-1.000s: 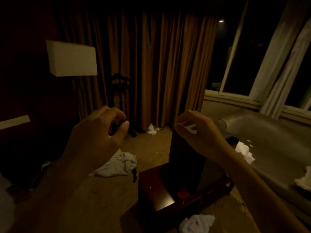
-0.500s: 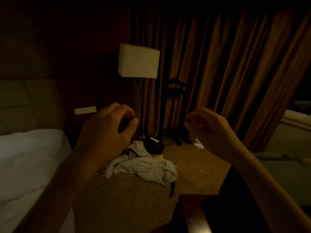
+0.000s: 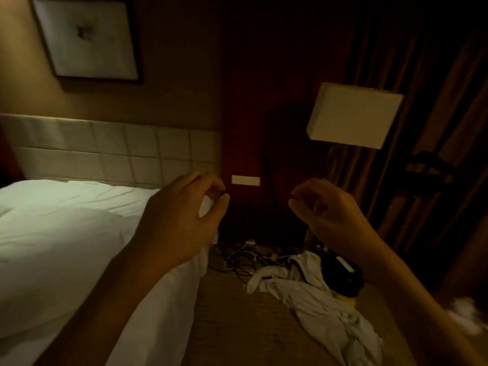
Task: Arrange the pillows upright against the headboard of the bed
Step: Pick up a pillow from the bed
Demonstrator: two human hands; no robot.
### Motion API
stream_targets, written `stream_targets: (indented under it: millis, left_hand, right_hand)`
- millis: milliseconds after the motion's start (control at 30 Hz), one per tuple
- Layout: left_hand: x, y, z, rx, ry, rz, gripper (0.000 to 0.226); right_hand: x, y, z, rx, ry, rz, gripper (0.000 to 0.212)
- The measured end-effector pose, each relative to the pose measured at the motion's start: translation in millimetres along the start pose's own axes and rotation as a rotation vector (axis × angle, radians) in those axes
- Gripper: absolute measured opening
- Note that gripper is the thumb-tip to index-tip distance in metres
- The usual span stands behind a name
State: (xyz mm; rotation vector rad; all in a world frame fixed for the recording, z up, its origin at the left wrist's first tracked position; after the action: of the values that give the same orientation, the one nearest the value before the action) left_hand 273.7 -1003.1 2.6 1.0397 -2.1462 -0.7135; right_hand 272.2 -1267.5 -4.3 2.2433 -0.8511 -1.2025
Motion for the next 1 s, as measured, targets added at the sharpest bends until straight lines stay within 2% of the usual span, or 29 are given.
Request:
stream_targets:
  millis: [200, 433, 800, 1000]
  left_hand:
    - [-28, 8, -3, 0.052, 0.226, -0.159, 0.022]
    - [-96, 42, 15, 0.166, 0.490, -0.296, 0.019]
    - [-242, 80, 6, 0.313, 0.791, -0.426, 0.021]
    - [-327, 110, -1, 0.331, 0.850, -0.575, 0.032]
  right_hand:
    - [7, -42, -72, -0.106, 0.122, -0.140, 0.013]
    - [-24, -140, -140, -0.262, 0.242, -0.306, 0.017]
    - [-97, -320, -262, -0.422, 0.422, -0.397, 0.021]
    - [-135, -398, -321, -0.473, 0.458, -0.432, 0.019]
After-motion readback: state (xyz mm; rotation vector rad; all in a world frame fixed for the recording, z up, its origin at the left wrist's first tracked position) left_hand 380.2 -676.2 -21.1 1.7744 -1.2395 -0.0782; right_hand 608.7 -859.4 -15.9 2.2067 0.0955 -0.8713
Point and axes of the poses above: each hand's wrist, its own z-axis away from the middle knuckle, its own y-axis out of the back of the hand, x = y × z, the point moved 1 cm from there along -z, towards the middle knuckle, and after that the axes turned 2 degrees about -z, right-handed, at the moved point
